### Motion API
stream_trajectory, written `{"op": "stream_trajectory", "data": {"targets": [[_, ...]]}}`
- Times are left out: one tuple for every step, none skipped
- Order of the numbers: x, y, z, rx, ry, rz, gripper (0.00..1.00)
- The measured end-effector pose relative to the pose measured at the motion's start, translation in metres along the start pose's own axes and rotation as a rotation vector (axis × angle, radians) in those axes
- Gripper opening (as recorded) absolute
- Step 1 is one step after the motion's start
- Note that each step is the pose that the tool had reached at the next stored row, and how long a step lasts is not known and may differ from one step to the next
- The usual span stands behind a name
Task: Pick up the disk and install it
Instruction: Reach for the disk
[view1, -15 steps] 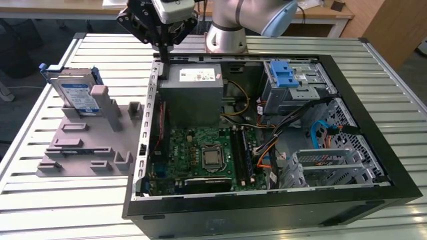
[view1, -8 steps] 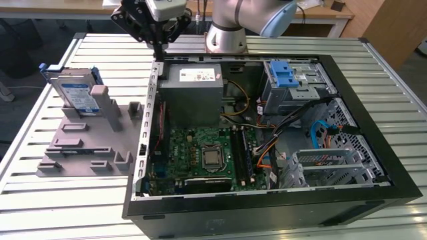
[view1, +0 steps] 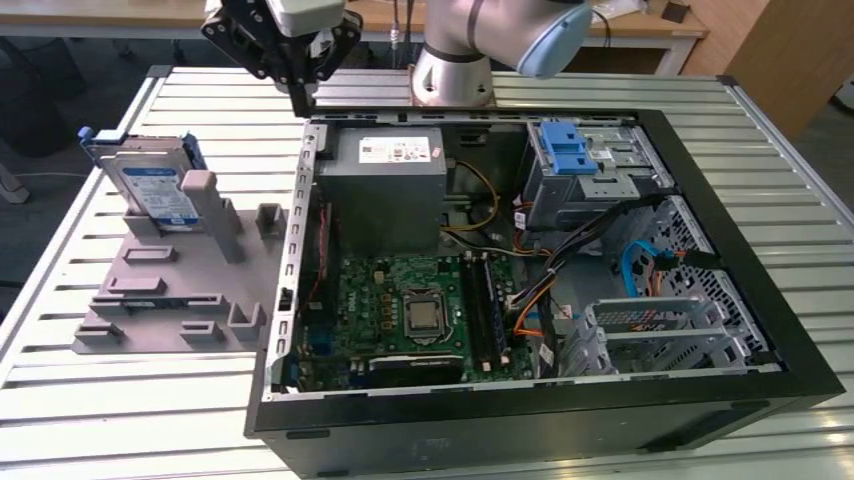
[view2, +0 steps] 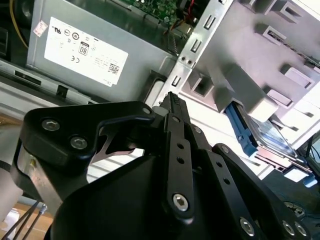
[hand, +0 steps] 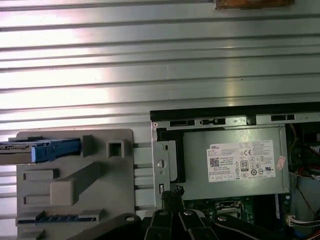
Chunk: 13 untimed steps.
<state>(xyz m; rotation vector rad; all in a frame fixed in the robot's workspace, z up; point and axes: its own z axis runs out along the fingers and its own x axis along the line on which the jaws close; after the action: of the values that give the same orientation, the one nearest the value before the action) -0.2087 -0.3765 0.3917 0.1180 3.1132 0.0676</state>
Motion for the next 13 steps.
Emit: {"op": "stream_trajectory", "data": {"targets": [[0.0027, 0.0004, 0.0000, 0.0000, 0.0000, 0.000, 0.11], [0.0057, 0.0007, 0.0000, 0.0000, 0.0000, 0.000, 0.11], [0.0087, 0.0012, 0.0000, -0.0001, -0.0001, 0.000, 0.11], [0.0116, 0.0017, 0.0000, 0.0000, -0.0001, 0.000, 0.11], [0.0141, 0.0020, 0.0000, 0.0000, 0.0004, 0.000, 0.11], [0.0164, 0.0021, 0.0000, 0.0001, 0.0010, 0.000, 0.11], [0.0190, 0.0025, -0.0001, 0.0002, 0.0015, 0.000, 0.11], [0.0215, 0.0029, 0.0000, 0.0001, 0.0018, 0.000, 0.11], [0.0239, 0.0032, 0.0000, 0.0002, 0.0023, 0.000, 0.11], [0.0260, 0.0034, 0.0000, 0.0002, 0.0030, 0.000, 0.11], [0.0279, 0.0035, 0.0000, 0.0003, 0.0037, 0.000, 0.11], [0.0298, 0.0037, -0.0001, 0.0004, 0.0043, 0.000, 0.11], [0.0317, 0.0039, 0.0000, 0.0004, 0.0046, 0.000, 0.11]]}}
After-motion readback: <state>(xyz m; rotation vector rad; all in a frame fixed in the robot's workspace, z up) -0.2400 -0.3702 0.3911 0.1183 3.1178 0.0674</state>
